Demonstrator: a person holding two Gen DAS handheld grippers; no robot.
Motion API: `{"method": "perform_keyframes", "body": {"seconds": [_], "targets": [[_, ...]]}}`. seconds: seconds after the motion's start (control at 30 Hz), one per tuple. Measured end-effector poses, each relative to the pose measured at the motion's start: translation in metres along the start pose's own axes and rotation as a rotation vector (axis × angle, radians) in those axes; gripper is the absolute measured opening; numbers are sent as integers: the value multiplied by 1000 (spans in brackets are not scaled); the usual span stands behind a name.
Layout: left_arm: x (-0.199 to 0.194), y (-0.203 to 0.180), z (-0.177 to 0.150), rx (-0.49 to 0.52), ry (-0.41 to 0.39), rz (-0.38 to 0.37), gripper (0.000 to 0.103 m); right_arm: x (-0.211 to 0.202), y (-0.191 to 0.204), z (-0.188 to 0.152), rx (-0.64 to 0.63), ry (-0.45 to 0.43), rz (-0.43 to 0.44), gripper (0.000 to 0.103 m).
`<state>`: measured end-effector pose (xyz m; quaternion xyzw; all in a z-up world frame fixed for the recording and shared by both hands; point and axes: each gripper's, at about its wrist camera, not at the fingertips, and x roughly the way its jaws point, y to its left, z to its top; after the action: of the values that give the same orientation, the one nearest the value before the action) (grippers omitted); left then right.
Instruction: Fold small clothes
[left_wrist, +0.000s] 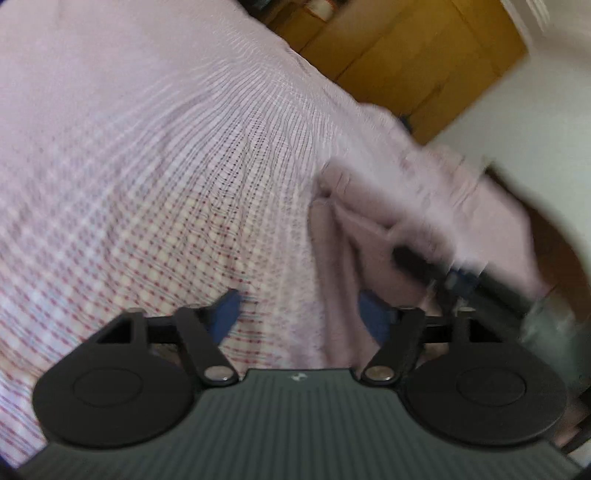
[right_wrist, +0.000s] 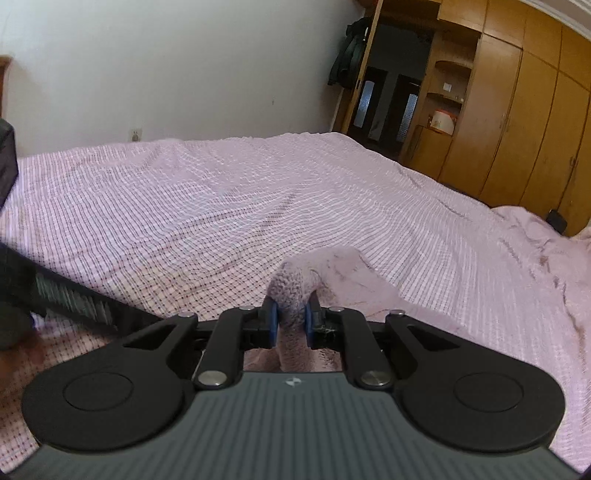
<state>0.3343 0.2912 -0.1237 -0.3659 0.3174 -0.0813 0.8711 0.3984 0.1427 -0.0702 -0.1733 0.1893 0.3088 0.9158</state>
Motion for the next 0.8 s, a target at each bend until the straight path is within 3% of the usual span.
{"method": "perform_keyframes", "body": {"seconds": [0.07,0.13,0.33,0.63,0.8], "targets": [[0,6,7,-101,26,-77,89,-2,-2,-3,-5,-14,1,13],[5,2,12,-126,34,-107,90,-3,1,-8,-33,-26,7,13],[31,-30,18,-68,70,-54,93,-3,3,-17,-86,-27,-28,16],[14,-33,25,-133,63,-121,94,-7,-7,-33,-87,-58,35,16],[39,-53,26,-69,105,-57,94,-4,-2,-36,-102,-65,36,16]]}}
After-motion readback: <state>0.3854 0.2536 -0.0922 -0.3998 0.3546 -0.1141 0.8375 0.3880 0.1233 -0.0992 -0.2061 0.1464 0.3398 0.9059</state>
